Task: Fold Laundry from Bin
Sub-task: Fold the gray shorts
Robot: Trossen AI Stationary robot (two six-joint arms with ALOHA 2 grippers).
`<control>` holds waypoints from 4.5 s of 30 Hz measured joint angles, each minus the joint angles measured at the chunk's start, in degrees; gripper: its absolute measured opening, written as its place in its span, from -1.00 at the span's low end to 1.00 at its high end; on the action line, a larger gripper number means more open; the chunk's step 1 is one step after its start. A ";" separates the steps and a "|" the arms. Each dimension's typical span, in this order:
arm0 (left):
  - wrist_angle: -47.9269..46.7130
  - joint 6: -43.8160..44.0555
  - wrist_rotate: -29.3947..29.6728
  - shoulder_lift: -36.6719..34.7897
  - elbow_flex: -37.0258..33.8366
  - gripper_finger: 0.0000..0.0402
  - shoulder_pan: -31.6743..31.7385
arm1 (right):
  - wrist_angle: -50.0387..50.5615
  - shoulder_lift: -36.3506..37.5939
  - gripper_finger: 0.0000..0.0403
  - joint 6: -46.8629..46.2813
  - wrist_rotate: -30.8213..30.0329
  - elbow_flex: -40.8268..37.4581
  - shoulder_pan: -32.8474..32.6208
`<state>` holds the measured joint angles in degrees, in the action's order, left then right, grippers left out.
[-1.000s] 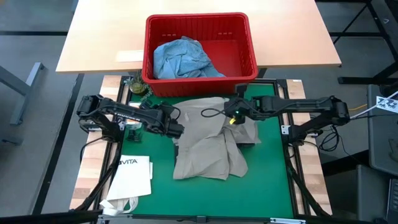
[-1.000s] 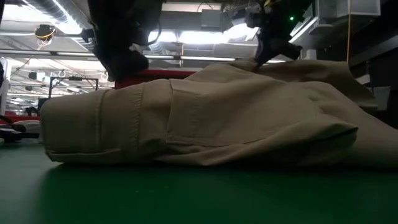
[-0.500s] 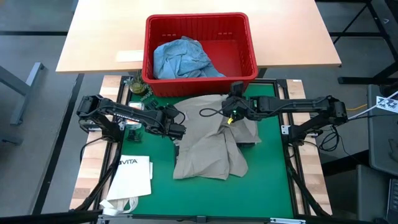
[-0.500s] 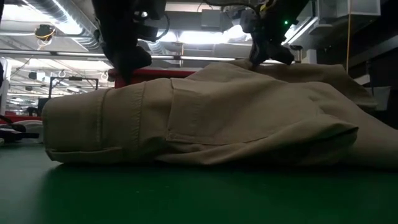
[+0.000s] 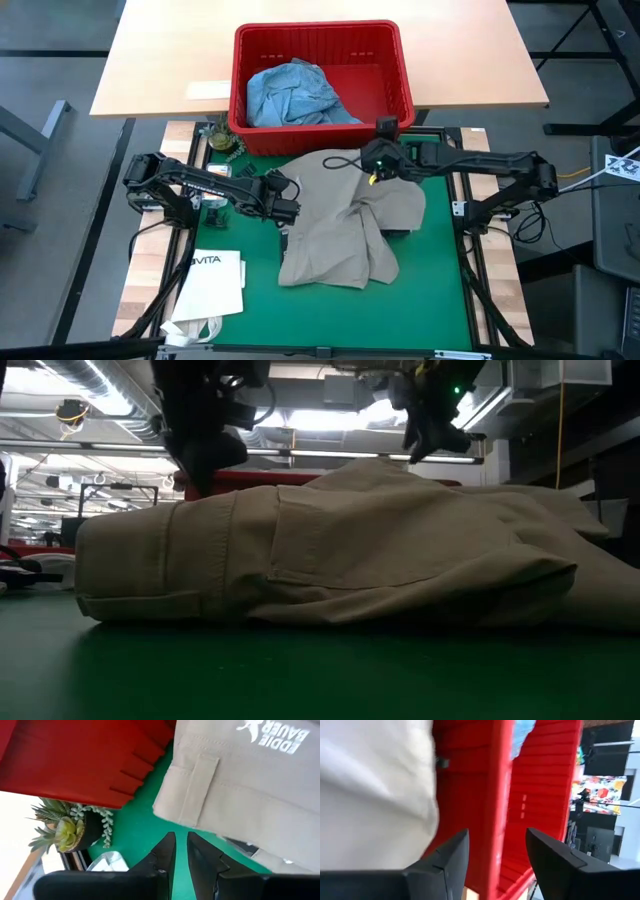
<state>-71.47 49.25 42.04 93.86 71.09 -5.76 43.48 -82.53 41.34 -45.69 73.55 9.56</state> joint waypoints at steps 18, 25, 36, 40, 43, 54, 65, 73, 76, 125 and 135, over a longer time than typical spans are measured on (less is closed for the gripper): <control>11.42 -15.53 -26.14 0.00 0.02 -0.79 -2.14 | 30.17 0.06 -0.02 -18.50 40.78 14.97 -4.45; 27.07 -18.00 -39.93 -0.04 -2.74 -0.79 -4.04 | 35.31 -0.48 -0.02 -20.45 40.32 14.90 -16.64; 29.88 -14.78 -40.26 -0.04 -8.28 -0.98 -9.79 | 39.05 1.18 -0.02 -32.28 31.54 4.44 -30.76; 35.78 -12.55 -39.88 -0.04 -10.97 -0.98 -10.96 | 37.61 1.27 -0.02 -36.29 31.59 -3.01 -34.06; 40.87 -11.84 -39.83 -0.04 -12.47 -0.99 -10.97 | 34.58 1.27 -0.02 -36.91 31.66 -7.87 -36.37; 47.51 -11.80 -39.29 -0.04 -13.90 -0.99 -10.75 | 29.61 1.27 -0.02 -42.71 27.07 -16.35 -38.44; 47.85 -11.85 -38.07 -0.02 -13.90 -0.98 -10.75 | 27.06 1.27 -0.04 -44.31 25.30 -21.15 -38.42; 48.53 -11.85 -38.07 -0.02 -13.90 -0.98 -10.75 | 27.10 1.27 -0.46 -44.10 19.51 -21.17 -38.42; 48.53 -11.87 -38.07 -0.03 -13.90 -0.99 -10.75 | 27.11 1.27 -0.65 -44.10 19.81 -21.17 -38.42; 48.54 -3.55 -52.65 -3.96 -13.70 -0.92 -11.66 | 46.65 0.92 -0.47 -48.67 30.30 -21.34 -38.40; 43.59 2.86 -55.04 -3.93 -13.70 -0.48 -15.55 | 46.58 0.92 -0.10 -48.60 35.82 -21.34 -38.40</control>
<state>-27.88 52.11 -12.99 89.93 57.39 -21.31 90.06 -81.60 -7.27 -9.86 52.21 -28.84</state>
